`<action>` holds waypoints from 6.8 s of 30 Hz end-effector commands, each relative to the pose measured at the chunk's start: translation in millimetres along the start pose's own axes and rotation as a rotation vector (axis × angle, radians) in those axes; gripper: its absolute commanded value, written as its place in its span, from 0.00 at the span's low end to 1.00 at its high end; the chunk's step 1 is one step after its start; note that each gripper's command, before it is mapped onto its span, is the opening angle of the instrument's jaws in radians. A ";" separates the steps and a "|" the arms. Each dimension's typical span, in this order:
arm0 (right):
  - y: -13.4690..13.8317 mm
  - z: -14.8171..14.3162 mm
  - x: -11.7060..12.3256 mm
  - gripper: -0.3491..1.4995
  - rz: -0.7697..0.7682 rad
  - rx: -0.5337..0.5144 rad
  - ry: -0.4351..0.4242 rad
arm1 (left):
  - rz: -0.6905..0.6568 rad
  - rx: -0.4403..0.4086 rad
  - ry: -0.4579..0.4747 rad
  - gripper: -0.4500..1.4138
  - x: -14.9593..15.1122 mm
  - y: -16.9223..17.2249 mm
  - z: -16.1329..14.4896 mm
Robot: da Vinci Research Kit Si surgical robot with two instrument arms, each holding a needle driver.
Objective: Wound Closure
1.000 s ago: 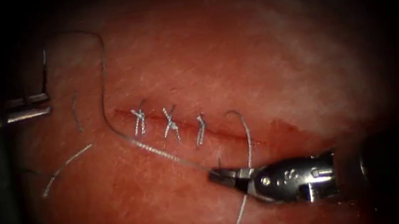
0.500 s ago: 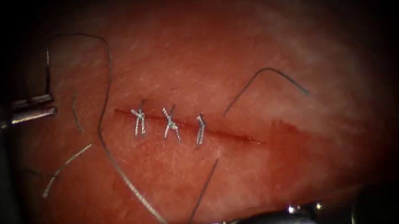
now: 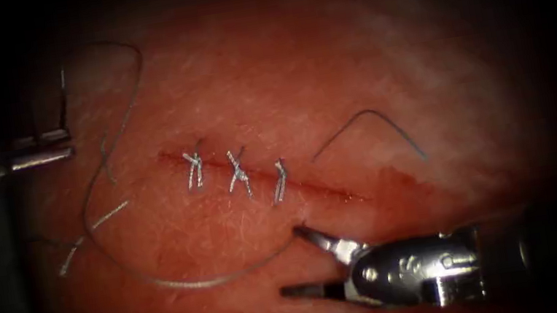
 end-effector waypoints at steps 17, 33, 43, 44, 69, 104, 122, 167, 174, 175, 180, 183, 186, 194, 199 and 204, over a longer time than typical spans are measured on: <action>0.2 3.4 -5.8 0.00 -0.046 0.026 0.006 | -0.004 -0.002 0.004 0.00 -0.6 1.8 1.3; -2.7 0.0 -0.4 0.00 -0.004 0.075 0.015 | -0.003 -0.001 0.004 0.00 -0.7 2.0 1.4; -4.4 -1.1 2.1 0.00 0.004 0.119 0.030 | -0.003 -0.001 0.004 0.00 -0.7 2.0 1.4; -4.5 -1.2 2.1 0.00 0.004 0.122 0.031 | -0.003 -0.001 0.004 0.00 -0.7 2.0 1.4; 2.1 -9.3 0.0 0.84 0.171 0.162 0.267 | 0.010 -0.009 0.012 0.00 -0.8 2.1 1.7; 10.7 -2.0 -10.7 0.00 0.645 -0.053 0.451 | 0.012 -0.007 0.020 0.00 -0.9 2.7 2.4; 12.6 -0.2 -9.8 0.00 0.630 -0.053 0.441 | 0.012 -0.005 0.020 0.00 -0.8 3.0 2.6; 1.2 -3.3 -7.4 0.84 0.541 0.052 0.350 | -0.120 0.155 0.004 0.54 -6.0 -4.0 2.6; 0.9 -3.4 -7.5 0.83 0.539 0.053 0.351 | -0.148 0.286 -0.025 0.46 -7.5 -9.6 -1.1; 0.8 -3.4 -7.5 0.83 0.538 0.054 0.351 | -0.137 0.304 -0.034 0.43 -7.9 -10.3 -1.4; 0.4 -3.3 -7.7 0.82 0.535 0.056 0.353 | -0.123 0.356 -0.058 0.40 -10.0 -13.0 -1.5; 0.3 -3.3 -7.8 0.82 0.533 0.057 0.350 | -0.102 0.336 -0.049 0.31 -10.9 -10.8 1.3; 0.2 -3.2 -7.9 0.82 0.532 0.058 0.348 | -0.071 0.275 -0.092 0.14 -11.4 -9.0 3.4; -0.4 -2.9 -7.9 0.82 0.528 0.066 0.344 | 0.225 0.424 -0.485 0.41 -16.0 -8.6 7.2; -0.6 -2.8 -8.0 0.81 0.526 0.066 0.345 | 0.343 0.463 -0.567 0.44 -16.6 -9.4 7.7; -0.9 -2.5 -8.1 0.80 0.522 0.075 0.345 | 0.477 0.515 -0.571 0.42 -14.9 -8.6 8.8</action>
